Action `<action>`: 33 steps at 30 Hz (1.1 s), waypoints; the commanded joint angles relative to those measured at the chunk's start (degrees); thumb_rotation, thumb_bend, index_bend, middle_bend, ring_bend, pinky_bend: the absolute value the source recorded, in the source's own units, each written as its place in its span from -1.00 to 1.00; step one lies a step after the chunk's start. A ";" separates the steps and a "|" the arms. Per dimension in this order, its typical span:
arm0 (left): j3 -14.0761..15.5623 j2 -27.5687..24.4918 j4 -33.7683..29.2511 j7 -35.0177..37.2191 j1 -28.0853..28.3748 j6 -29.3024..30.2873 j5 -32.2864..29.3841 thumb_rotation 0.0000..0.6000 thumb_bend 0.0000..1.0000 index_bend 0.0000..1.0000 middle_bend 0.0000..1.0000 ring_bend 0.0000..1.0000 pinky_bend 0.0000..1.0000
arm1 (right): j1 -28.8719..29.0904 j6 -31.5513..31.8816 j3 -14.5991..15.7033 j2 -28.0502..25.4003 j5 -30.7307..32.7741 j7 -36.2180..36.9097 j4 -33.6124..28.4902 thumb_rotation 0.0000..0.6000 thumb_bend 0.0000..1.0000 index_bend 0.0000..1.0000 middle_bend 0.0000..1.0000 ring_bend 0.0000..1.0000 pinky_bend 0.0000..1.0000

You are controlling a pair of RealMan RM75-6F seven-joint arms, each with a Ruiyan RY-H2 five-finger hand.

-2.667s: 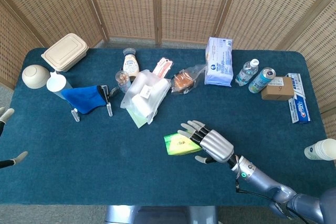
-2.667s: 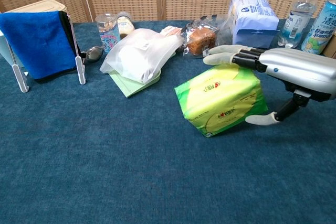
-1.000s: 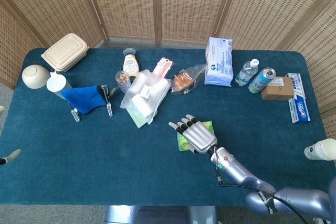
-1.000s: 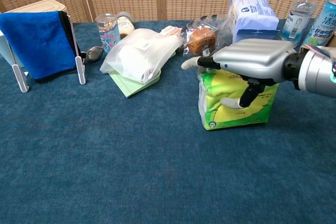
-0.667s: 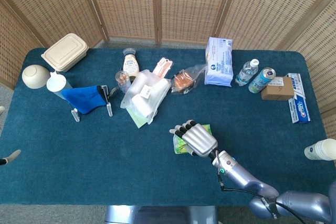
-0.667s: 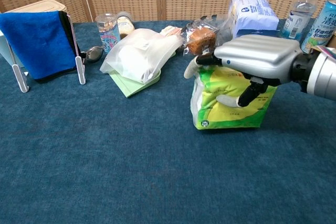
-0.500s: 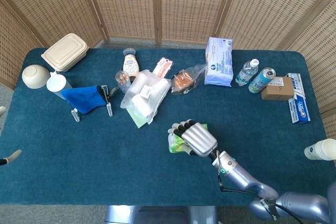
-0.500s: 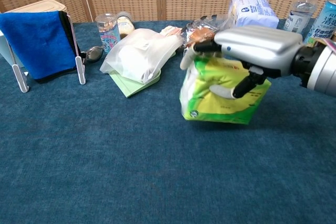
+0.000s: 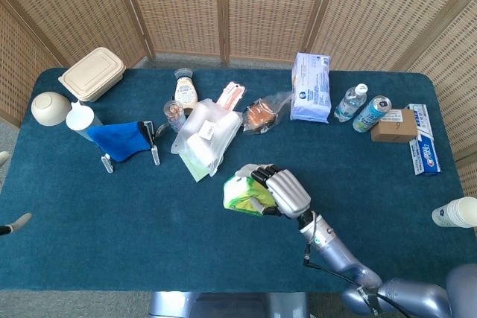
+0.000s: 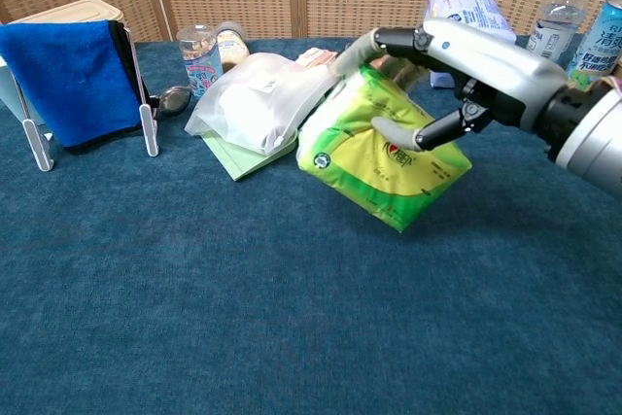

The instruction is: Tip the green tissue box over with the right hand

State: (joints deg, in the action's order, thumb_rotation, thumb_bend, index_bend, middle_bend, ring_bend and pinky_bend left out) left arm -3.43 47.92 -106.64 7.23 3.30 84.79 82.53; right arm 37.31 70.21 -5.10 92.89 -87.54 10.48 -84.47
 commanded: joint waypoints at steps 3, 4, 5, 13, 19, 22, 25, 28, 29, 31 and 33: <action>-0.06 0.10 -0.04 -0.28 0.12 -0.16 -0.14 1.00 -0.96 -0.91 -1.00 -1.00 -1.00 | -1.98 -0.30 0.66 2.11 1.74 5.13 2.93 1.00 0.15 -0.49 -0.15 -0.29 -0.30; -0.05 0.14 -0.07 -0.41 0.17 -0.25 -0.16 1.00 -0.95 -0.91 -1.00 -1.00 -1.00 | -2.36 -0.06 0.85 2.46 1.68 5.97 3.63 1.00 0.15 -0.49 -0.15 -0.29 -0.30; -0.03 0.17 -0.09 -0.51 0.21 -0.33 -0.15 1.00 -0.95 -0.91 -1.00 -1.00 -1.00 | -2.59 0.14 0.99 2.68 1.56 6.52 4.12 1.00 0.15 -0.49 -0.15 -0.30 -0.30; 0.06 0.26 -0.36 -1.02 0.15 -0.33 -0.24 1.00 -0.95 -0.91 -1.00 -1.00 -1.00 | -6.35 4.47 2.21 3.56 -0.31 16.70 9.05 1.00 0.18 -0.50 -0.18 -0.37 -0.31; 0.20 0.32 -0.56 -1.31 0.20 -0.43 0.06 1.00 -0.95 -0.91 -1.00 -1.00 -1.00 | -7.93 7.86 4.53 2.73 -4.66 21.67 13.06 1.00 0.11 -0.67 -0.37 -0.59 -0.37; 0.23 0.38 -0.73 -1.52 0.17 -0.32 0.14 1.00 -0.95 -0.91 -1.00 -1.00 -1.00 | -8.55 9.82 6.09 2.32 -7.35 24.24 15.53 1.00 0.04 -0.86 -0.57 -0.75 -0.49; 0.30 0.48 -0.86 -1.87 0.19 -0.35 0.23 1.00 -0.95 -0.91 -1.00 -1.00 -1.00 | -8.76 10.48 7.66 1.87 -9.48 25.64 17.91 1.00 -0.19 -1.00 -0.91 -0.96 -0.65; 0.40 0.54 -0.99 -2.18 0.20 -0.35 0.42 1.00 -0.96 -0.91 -1.00 -1.00 -1.00 | -9.06 10.39 8.25 1.74 -9.86 26.16 18.97 1.00 -0.38 -1.00 -1.00 -1.00 -0.77; 0.42 0.55 -1.02 -2.25 0.19 -0.33 0.47 1.00 -0.96 -0.91 -1.00 -1.00 -1.00 | -9.17 10.30 8.32 1.71 -9.80 26.37 19.10 1.00 -0.42 -1.00 -1.00 -1.00 -0.80; 0.42 0.57 -1.06 -2.32 0.16 -0.25 0.48 1.00 -0.96 -0.91 -1.00 -1.00 -1.00 | -9.36 10.16 8.38 1.62 -9.66 26.43 19.43 1.00 -0.44 -1.00 -1.00 -1.00 -0.82; 0.41 0.57 -1.06 -2.24 0.13 -0.21 0.44 1.00 -0.96 -0.91 -1.00 -1.00 -1.00 | -9.73 10.54 8.38 1.58 -9.64 26.77 19.97 1.00 -0.43 -1.00 -1.00 -1.00 -0.83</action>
State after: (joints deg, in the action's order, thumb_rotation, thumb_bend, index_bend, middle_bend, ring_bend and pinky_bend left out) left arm -3.02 48.48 -107.69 4.98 3.42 84.58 82.96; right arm 27.68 80.65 3.26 94.49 -97.18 37.14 -64.64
